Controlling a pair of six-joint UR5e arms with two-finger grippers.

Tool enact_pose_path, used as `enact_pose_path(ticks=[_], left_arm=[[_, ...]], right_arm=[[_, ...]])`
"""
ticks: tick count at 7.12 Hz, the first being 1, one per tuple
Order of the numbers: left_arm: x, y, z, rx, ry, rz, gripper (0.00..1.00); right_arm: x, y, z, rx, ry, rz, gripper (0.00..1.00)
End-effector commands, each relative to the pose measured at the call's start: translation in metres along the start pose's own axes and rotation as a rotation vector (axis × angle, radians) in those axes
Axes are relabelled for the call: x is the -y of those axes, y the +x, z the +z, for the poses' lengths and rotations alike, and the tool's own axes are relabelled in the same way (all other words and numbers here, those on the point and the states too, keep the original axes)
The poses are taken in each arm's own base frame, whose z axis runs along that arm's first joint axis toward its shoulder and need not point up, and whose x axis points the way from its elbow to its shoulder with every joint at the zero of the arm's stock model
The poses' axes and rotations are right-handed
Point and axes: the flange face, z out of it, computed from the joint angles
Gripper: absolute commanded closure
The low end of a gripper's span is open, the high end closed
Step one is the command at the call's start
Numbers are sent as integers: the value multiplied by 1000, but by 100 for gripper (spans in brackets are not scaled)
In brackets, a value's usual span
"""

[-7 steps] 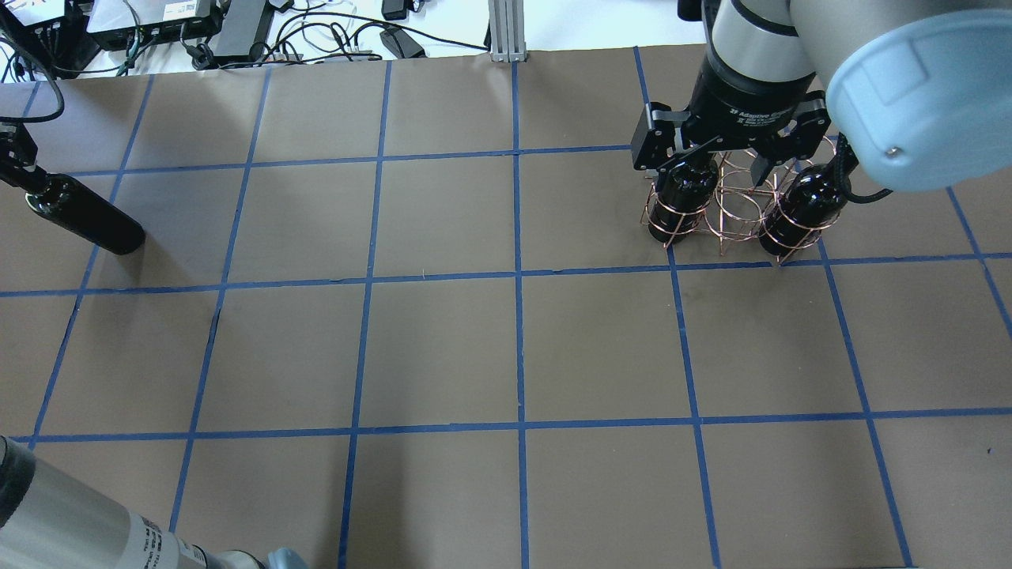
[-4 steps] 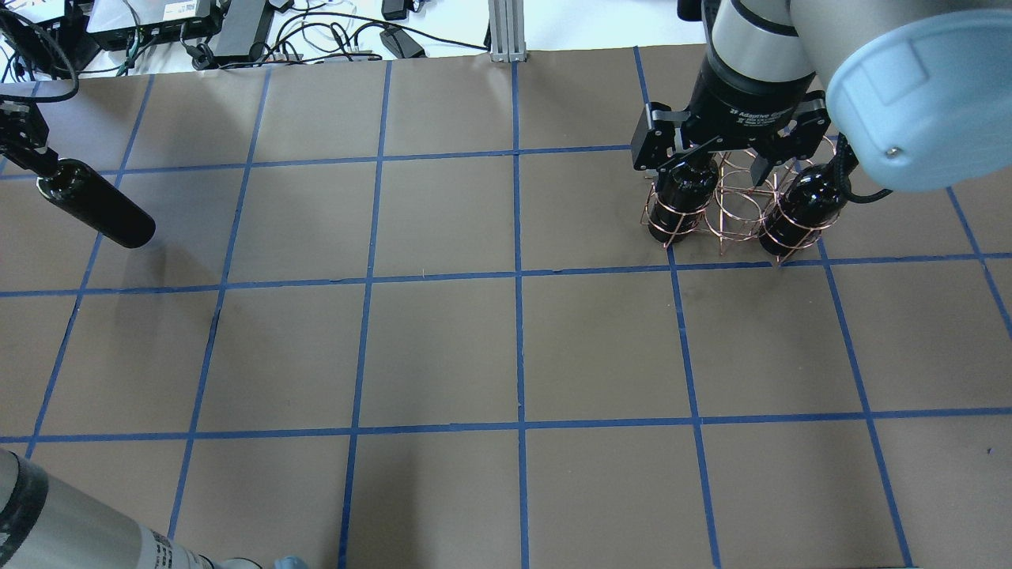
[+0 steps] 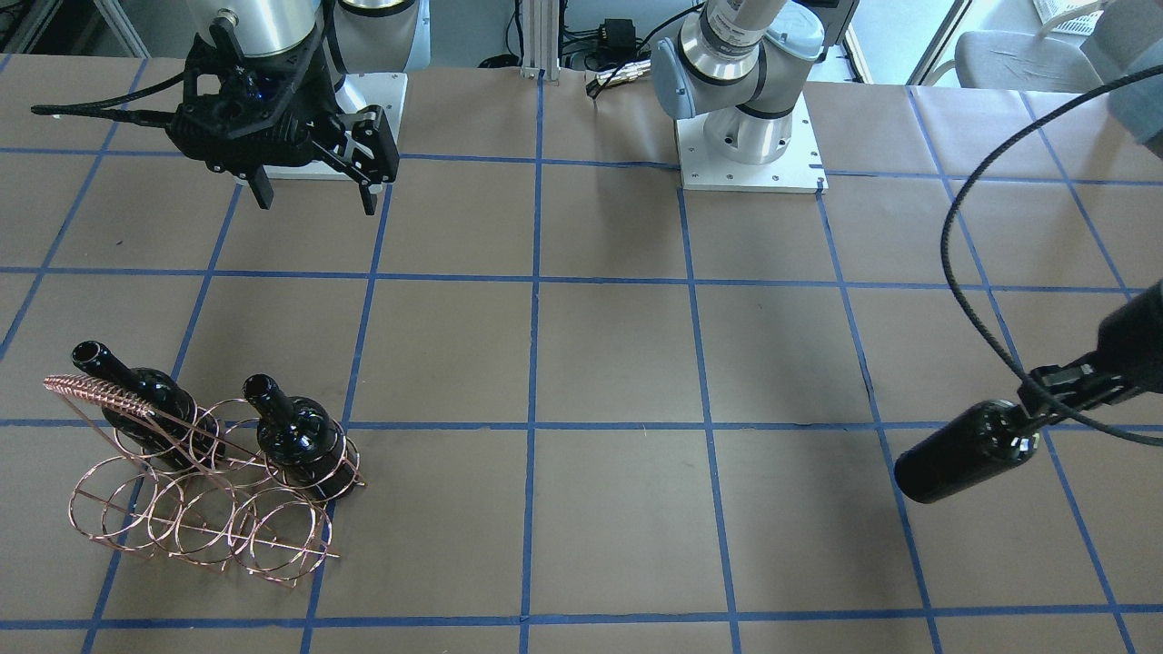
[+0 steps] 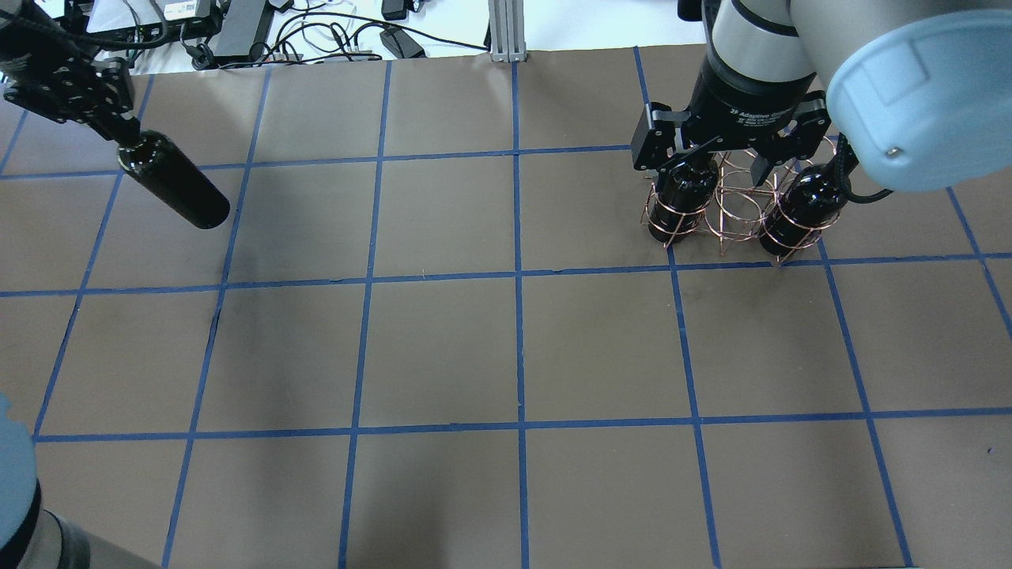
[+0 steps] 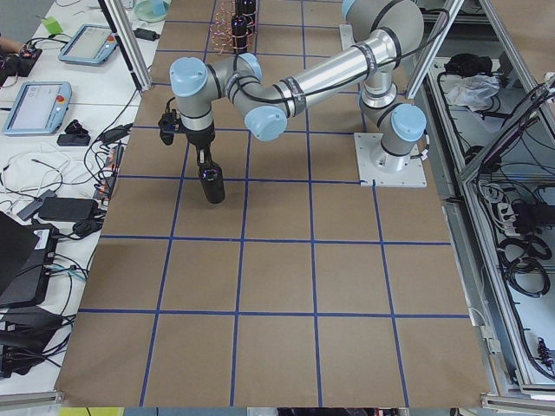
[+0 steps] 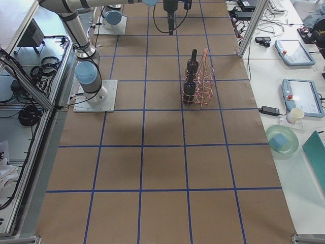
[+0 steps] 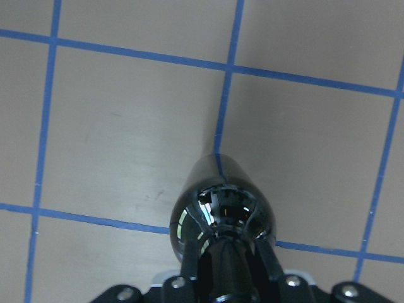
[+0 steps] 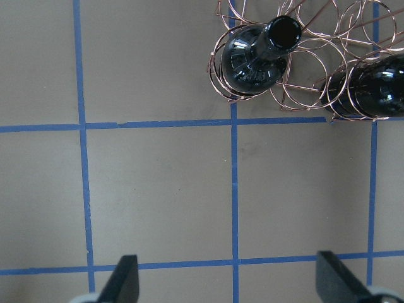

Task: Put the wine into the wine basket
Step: 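Lift the bottle with the left gripper and swing it upright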

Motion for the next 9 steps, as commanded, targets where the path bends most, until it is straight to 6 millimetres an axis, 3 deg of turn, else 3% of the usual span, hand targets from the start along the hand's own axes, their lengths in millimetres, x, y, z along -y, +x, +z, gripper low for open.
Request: enact_pose_path(ticks=[1, 4, 6, 9], left_arm=[[-43, 102, 10, -6, -36, 5, 100], [-111, 208, 23, 2, -69, -1, 100], [-146, 219, 54, 15, -141, 28, 100], [-161, 216, 60, 24, -160, 48, 100]], right_arm=[[0, 0, 0, 0, 0, 0, 0], [0, 0, 0, 0, 0, 0, 0], [0, 0, 0, 0, 0, 0, 0], [0, 0, 0, 0, 0, 0, 0]])
